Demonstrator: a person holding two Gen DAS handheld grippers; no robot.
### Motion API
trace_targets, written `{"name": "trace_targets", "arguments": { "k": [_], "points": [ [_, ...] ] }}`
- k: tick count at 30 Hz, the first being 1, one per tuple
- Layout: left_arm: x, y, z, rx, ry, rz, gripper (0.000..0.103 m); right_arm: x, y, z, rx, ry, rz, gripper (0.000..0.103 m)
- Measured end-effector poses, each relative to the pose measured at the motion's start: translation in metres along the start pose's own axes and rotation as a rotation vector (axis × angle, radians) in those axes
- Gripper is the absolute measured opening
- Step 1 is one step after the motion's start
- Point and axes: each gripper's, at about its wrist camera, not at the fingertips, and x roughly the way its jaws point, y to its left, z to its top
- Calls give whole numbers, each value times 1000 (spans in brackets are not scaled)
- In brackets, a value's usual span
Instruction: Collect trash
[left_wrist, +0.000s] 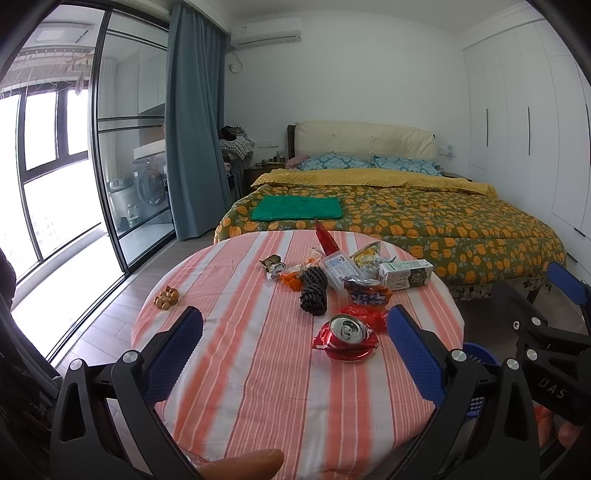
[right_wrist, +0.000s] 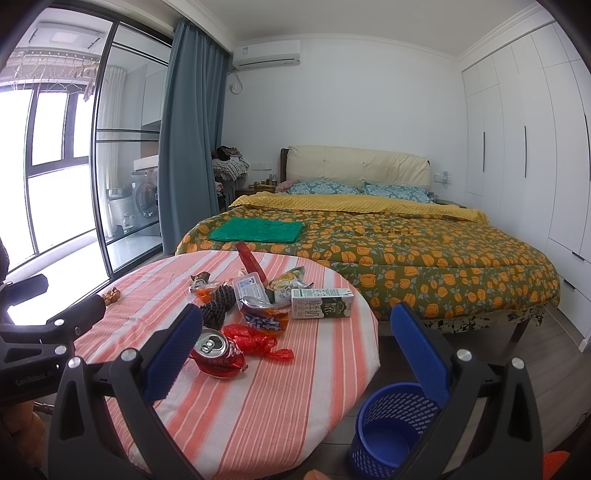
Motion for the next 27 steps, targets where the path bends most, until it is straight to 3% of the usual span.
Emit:
{"name": "trace_targets", "arguments": {
  "k": [14, 18, 24, 27],
  "points": [
    [14, -8, -2, 41, 37, -28, 99, 4, -8, -3, 14, 20, 5, 98],
    [45, -1, -19, 57, 125, -46, 99, 23, -19, -18, 42, 73, 2, 98],
    [106, 15, -61, 5, 285, -68, 99, 47, -35, -45, 76, 167, -12, 98],
    [134, 11, -75, 0, 347, -170, 99, 53, -42, -54, 94, 190, -17, 98]
  ]
}}
